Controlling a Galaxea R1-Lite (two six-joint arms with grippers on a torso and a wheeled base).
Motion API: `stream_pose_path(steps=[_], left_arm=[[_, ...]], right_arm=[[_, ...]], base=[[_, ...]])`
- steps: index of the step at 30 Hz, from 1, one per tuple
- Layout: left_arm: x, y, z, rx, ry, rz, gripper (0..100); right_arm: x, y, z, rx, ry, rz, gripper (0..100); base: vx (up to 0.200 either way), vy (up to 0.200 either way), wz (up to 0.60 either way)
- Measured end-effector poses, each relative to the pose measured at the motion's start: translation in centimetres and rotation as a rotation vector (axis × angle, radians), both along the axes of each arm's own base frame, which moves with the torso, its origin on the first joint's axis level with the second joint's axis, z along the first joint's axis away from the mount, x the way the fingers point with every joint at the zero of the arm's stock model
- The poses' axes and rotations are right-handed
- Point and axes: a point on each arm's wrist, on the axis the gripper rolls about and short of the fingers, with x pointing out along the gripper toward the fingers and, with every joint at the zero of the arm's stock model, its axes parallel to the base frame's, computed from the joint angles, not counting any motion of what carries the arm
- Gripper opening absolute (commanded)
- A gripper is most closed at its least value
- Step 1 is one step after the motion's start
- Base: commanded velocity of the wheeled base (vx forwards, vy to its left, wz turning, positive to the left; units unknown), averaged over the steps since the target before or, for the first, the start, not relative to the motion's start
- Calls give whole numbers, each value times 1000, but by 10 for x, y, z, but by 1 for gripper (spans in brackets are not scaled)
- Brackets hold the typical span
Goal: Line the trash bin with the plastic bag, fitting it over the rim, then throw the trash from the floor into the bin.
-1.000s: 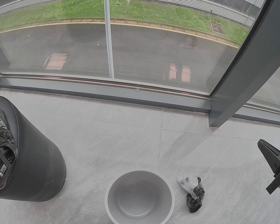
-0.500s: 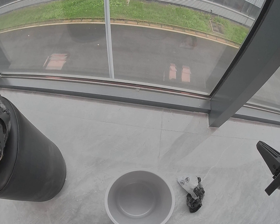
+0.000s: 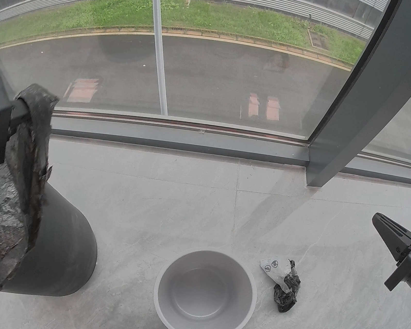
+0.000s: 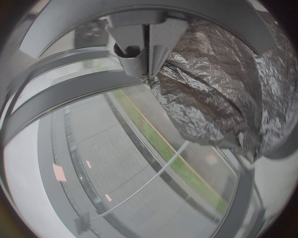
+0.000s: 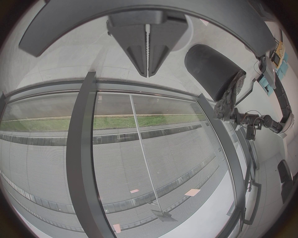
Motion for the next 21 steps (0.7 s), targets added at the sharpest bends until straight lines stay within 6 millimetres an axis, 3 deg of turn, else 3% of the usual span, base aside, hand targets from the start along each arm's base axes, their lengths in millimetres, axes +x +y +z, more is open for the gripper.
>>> stream_pose_path(steps=[4, 10, 15, 21], left_arm=[[8, -27, 32, -149, 4, -190, 0], [9, -73, 71, -198, -46, -461, 0], [3, -92, 83, -208, -65, -568, 0], [1, -97, 87, -214, -78, -599, 0]], right_arm=[[0, 1, -2, 10, 19, 2, 100], [2, 2, -7, 25, 52, 7, 100], [2, 3, -10, 16, 65, 10, 100], [7, 12, -11, -3, 78, 39, 100]], base=[[0, 0, 0], [0, 0, 0], [0, 0, 0], [0, 0, 0]])
